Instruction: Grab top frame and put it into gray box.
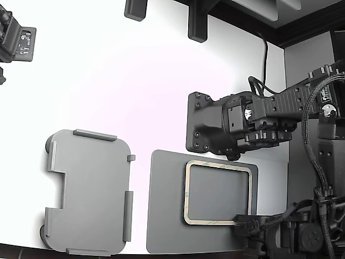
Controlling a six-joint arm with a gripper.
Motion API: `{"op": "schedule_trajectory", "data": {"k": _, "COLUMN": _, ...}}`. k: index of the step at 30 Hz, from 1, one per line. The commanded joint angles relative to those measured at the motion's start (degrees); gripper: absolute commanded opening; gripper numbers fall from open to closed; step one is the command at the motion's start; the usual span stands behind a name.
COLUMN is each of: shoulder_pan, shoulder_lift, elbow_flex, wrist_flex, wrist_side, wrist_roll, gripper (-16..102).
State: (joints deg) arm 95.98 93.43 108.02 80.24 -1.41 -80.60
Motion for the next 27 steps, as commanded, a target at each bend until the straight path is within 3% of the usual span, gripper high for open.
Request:
{"op": "schedule_trajectory", "data": {"k": 1, "shoulder_pan": -3.1, "shoulder_lift": 0.9, "elbow_flex": -6.5, "wrist_flex": 2.3, "wrist_side": 0.4, "wrist_roll": 0.6, "gripper": -11}}
{"op": "schedule_trajectory", "data": {"k": 5, "shoulder_pan": -7.6, "shoulder_lift": -1.0, "elbow_flex": -15.4, "wrist_flex": 7.3, "wrist_side": 1.8, "wrist_roll": 5.7, "gripper": -11}}
{"op": "schedule_trajectory", "data": {"k": 8, "shoulder_pan": -10.8, "shoulder_lift": -4.8, "elbow_flex": -26.4, "wrist_flex": 14.5, "wrist_side": 5.6, "wrist_roll": 15.6, "gripper": -11}}
{"op": "schedule_trajectory", "data": {"k": 11, "shoulder_pan": -14.1, "shoulder_lift": -6.2, "elbow_flex": -32.3, "wrist_flex": 14.6, "wrist_side": 9.5, "wrist_roll": 29.8, "gripper": -11}}
{"op": "schedule_trajectory", "data": {"k": 15, "shoulder_pan": -17.8, "shoulder_lift": -7.8, "elbow_flex": -37.4, "wrist_flex": 14.6, "wrist_side": 17.1, "wrist_roll": 47.2, "gripper": -11}}
{"op": "schedule_trajectory", "data": {"k": 20, "shoulder_pan": -20.8, "shoulder_lift": -6.5, "elbow_flex": -37.1, "wrist_flex": 14.7, "wrist_side": 30.1, "wrist_roll": 73.6, "gripper": -11}}
{"op": "schedule_trajectory", "data": {"k": 22, "shoulder_pan": -23.4, "shoulder_lift": -5.2, "elbow_flex": -36.8, "wrist_flex": 14.7, "wrist_side": 31.5, "wrist_roll": 88.2, "gripper": -11}}
{"op": "schedule_trajectory", "data": {"k": 27, "shoulder_pan": -30.1, "shoulder_lift": -3.6, "elbow_flex": -37.5, "wrist_flex": 14.7, "wrist_side": 31.8, "wrist_roll": 94.1, "gripper": -11}}
